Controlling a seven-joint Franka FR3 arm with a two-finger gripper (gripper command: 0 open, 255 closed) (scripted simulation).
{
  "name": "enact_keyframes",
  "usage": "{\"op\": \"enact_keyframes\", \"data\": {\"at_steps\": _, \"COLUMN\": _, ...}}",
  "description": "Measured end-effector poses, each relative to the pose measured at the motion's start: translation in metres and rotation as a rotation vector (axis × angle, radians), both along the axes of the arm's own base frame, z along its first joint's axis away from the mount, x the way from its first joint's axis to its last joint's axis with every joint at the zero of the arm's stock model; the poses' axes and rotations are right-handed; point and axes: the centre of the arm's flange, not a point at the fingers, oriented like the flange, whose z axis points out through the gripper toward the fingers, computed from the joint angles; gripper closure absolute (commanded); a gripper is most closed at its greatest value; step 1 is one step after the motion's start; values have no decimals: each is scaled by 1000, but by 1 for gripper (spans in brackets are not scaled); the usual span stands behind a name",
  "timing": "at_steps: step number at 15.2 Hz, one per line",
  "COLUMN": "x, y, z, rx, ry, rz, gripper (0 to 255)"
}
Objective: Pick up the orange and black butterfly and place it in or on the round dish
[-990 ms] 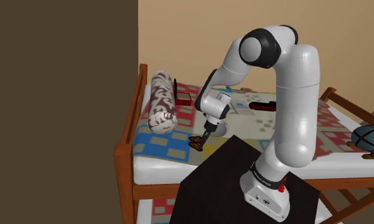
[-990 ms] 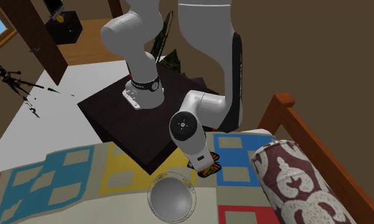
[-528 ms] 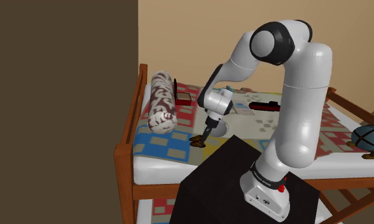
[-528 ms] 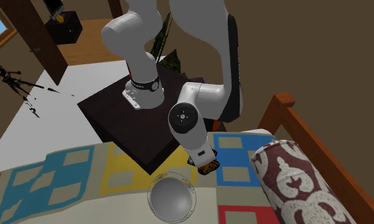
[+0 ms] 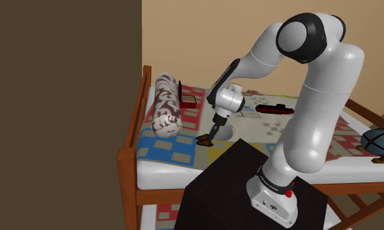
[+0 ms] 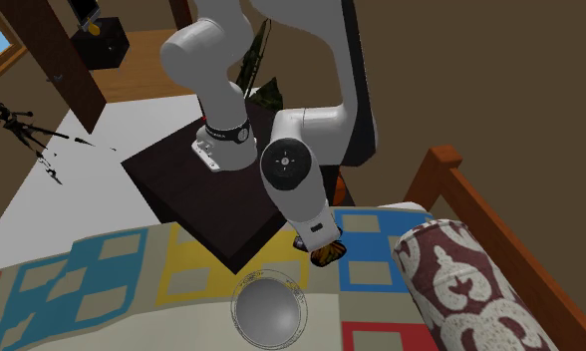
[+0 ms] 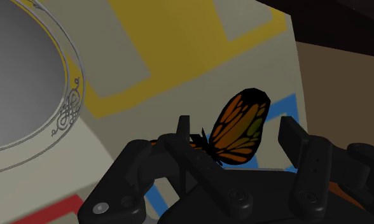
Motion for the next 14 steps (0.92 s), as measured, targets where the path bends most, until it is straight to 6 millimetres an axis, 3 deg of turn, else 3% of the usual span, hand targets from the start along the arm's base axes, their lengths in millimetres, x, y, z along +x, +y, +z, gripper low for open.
{"op": "enact_keyframes", "data": {"at_steps": 8, "x": 0, "y": 2, "z": 41, "rx": 0, "ry": 0, "rz": 0, "gripper": 255}}
{"op": "enact_keyframes", "data": {"at_steps": 14, "x": -10, "y": -63, "z": 49, "rx": 0, "ry": 0, "rz": -1, "gripper": 255}}
